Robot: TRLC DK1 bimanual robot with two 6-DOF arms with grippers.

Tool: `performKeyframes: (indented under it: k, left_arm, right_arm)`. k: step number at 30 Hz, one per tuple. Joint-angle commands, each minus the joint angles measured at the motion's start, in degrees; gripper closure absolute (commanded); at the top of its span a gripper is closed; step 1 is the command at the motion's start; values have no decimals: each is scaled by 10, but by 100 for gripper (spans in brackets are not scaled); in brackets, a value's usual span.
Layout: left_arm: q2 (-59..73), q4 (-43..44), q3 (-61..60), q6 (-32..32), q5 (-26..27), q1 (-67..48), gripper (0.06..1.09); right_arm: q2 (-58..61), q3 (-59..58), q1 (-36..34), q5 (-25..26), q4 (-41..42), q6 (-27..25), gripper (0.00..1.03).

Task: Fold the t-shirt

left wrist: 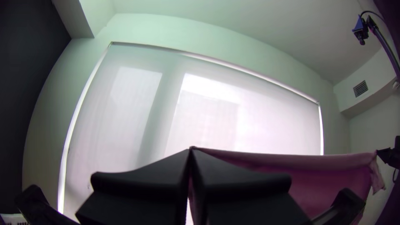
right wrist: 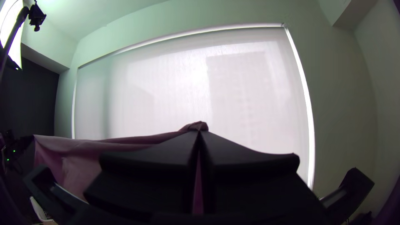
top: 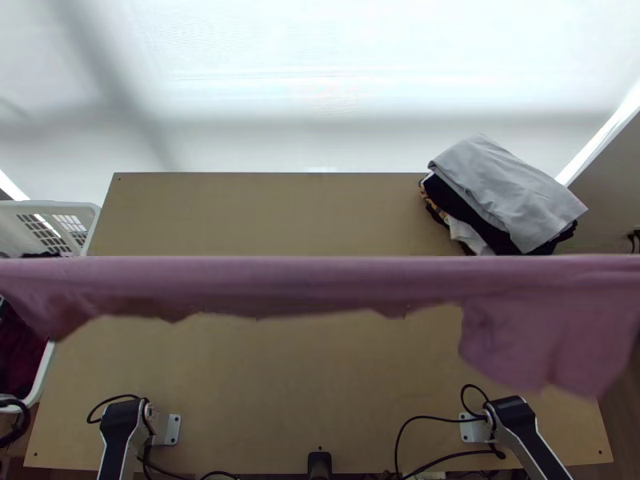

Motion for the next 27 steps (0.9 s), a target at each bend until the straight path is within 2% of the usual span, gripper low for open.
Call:
performKeyframes:
  k: [1, 5, 12, 15, 21, 27]
  left_arm:
    - [-18, -26, -38, 1, -14, 4, 105]
    - [-44, -56, -93, 6, -9, 2, 105]
    - [-86, -84, -244, 25, -2, -14, 105]
    - [-84, -67, -300, 43, -2, -23, 105]
    - [-59, 2, -378, 46, 2, -31, 105]
    - [29, 62, -410, 43, 2, -38, 105]
  right_arm:
    - [-14, -2, -6, 22, -35, 9, 100]
    - [-47, -83, -5, 29, -64, 31, 100]
    - [-119, -324, 7, 29, -47, 95, 100]
    - [-130, -421, 16, 28, -4, 106, 100]
    - [-99, -569, 39, 27, 134, 118, 100]
    - [23, -595, 34, 25, 230, 152, 100]
